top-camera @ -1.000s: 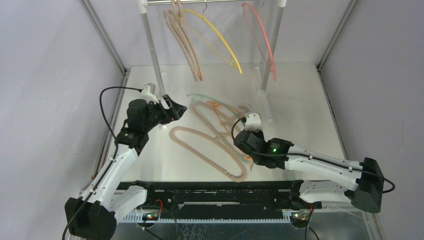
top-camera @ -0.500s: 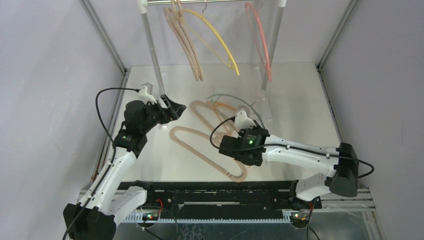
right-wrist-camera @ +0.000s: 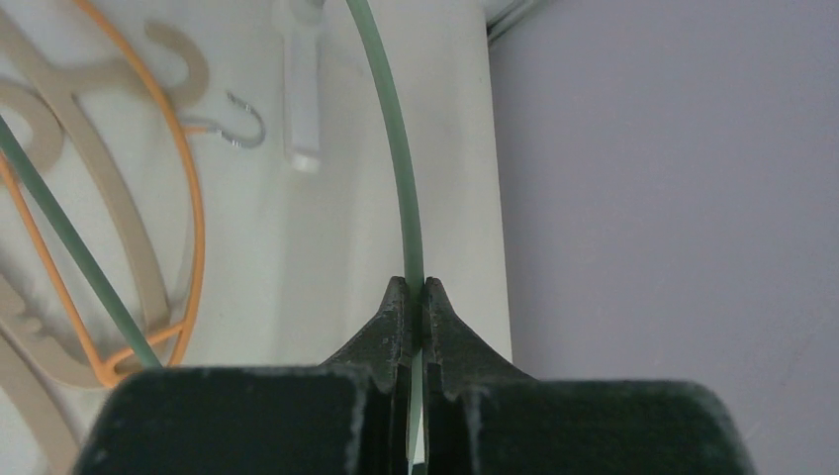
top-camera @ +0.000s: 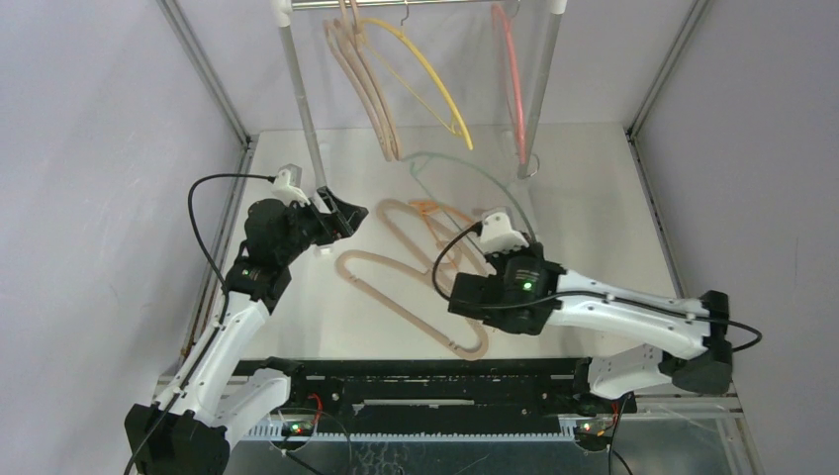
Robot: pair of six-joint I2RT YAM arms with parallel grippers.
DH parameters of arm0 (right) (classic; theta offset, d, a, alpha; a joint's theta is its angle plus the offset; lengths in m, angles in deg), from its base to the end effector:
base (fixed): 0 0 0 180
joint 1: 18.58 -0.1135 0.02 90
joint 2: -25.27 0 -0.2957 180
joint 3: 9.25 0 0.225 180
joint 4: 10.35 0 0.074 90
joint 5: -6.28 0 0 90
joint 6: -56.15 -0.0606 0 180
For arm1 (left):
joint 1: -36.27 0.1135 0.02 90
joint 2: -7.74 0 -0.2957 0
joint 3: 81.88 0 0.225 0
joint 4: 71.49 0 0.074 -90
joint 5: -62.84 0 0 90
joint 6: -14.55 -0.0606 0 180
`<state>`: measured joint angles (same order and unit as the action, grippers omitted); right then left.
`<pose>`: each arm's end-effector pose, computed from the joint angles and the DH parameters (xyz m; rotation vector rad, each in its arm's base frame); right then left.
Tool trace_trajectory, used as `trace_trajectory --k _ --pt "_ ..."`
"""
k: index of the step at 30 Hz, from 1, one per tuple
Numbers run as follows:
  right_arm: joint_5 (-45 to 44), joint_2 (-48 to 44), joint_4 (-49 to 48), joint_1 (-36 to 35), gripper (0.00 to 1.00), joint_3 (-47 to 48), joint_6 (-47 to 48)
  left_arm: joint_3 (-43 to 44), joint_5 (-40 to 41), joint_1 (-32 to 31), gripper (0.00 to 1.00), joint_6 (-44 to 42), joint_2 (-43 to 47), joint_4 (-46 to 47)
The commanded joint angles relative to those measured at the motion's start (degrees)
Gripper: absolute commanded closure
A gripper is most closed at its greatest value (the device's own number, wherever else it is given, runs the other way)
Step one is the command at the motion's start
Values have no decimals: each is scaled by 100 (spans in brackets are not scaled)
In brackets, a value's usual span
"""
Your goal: Organize the hangers
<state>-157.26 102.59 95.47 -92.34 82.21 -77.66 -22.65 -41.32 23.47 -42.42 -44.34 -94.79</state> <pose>0.1035 0.1475 0.3658 -0.5197 1.8611 -0.7725 0.1811 -0.0563 0.3378 -0.1599 1.9112 -0.7772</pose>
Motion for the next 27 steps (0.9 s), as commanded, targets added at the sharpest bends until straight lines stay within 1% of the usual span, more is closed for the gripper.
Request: trace_trajectory --k 1,6,11,12,13,15,17,22,27 --pt "-798 -670 -412 -23 100 399 474 34 -87 -35 12 45 124 308" --pt "-722 -1320 -1864 15 100 221 2020 26 -90 -34 12 6 133 287" --pt "-638 -2085 -3973 40 100 -310 4124 34 -109 -34 12 -1 142 290" --pt "-570 -2205 -4254 37 100 -353 4366 34 -108 -32 12 1 140 291" --pt "-512 -2295 -4338 37 100 -364 4515 35 -108 -31 12 1 141 291" --pt "-505 -2435 -4318 28 100 -370 4655 20 -103 -30 12 2 148 292" --pt "-537 -2483 -4123 28 100 -366 4571 15 -98 -36 12 1 136 291" --pt "-321 -2461 -3519 54 100 -409 3851 43 -137 -35 12 16 60 317" --pt "-80 -2366 -3204 71 100 -523 3485 44 -128 -30 12 10 57 302"
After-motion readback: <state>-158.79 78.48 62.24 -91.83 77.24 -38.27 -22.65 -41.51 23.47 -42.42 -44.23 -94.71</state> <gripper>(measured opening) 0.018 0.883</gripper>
